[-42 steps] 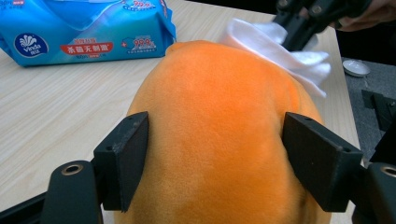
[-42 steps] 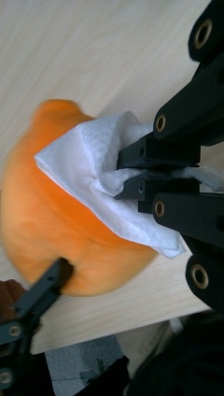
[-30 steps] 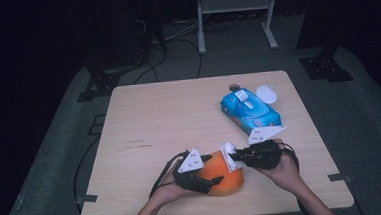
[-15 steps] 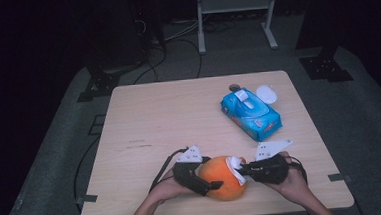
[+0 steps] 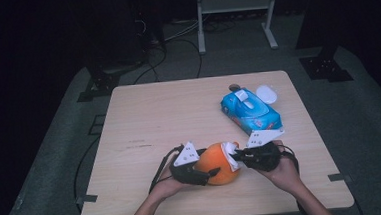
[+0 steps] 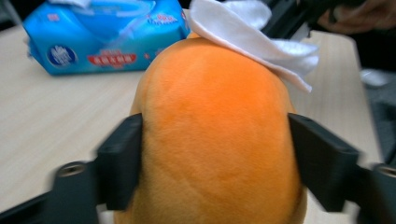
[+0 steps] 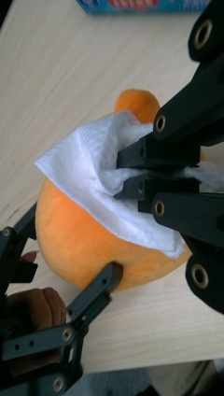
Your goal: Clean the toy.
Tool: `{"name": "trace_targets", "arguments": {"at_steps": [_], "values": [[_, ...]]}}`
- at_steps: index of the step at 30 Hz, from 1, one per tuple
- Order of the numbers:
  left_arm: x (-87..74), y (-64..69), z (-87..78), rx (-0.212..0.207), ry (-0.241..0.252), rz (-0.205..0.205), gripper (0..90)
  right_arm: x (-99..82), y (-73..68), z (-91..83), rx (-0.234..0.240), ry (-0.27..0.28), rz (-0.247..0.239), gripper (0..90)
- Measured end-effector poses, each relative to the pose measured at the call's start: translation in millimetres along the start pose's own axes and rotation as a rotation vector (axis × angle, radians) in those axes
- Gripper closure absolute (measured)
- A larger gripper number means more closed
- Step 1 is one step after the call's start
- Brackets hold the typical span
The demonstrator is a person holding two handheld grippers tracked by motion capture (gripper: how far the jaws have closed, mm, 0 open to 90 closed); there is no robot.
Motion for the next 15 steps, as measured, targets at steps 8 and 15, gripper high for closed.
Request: {"name": "trace_targets", "arguments": {"at_steps": [8,15], "values": [[-0.2,0.4,1.6,0.004,-0.014,-0.028,23.7,-4.5,-1.6,-1.4,-0.011,0.015,0.012,84.6],[0.4,2.4,1.4,0.02,-0.039,-0.022,24.6,3.9,-23.3,2.7,-0.001,0.025,-0.061,84.5]]}}
Point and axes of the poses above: each handheld gripper's, and its own axes: z roughly forward along the jaws, x roughly out of its top, y roughly to its right, the point moved 4 cm from there along z, roughly forward along the jaws, and after that the axes turned 14 degrees about z, right-handed, at the moved point
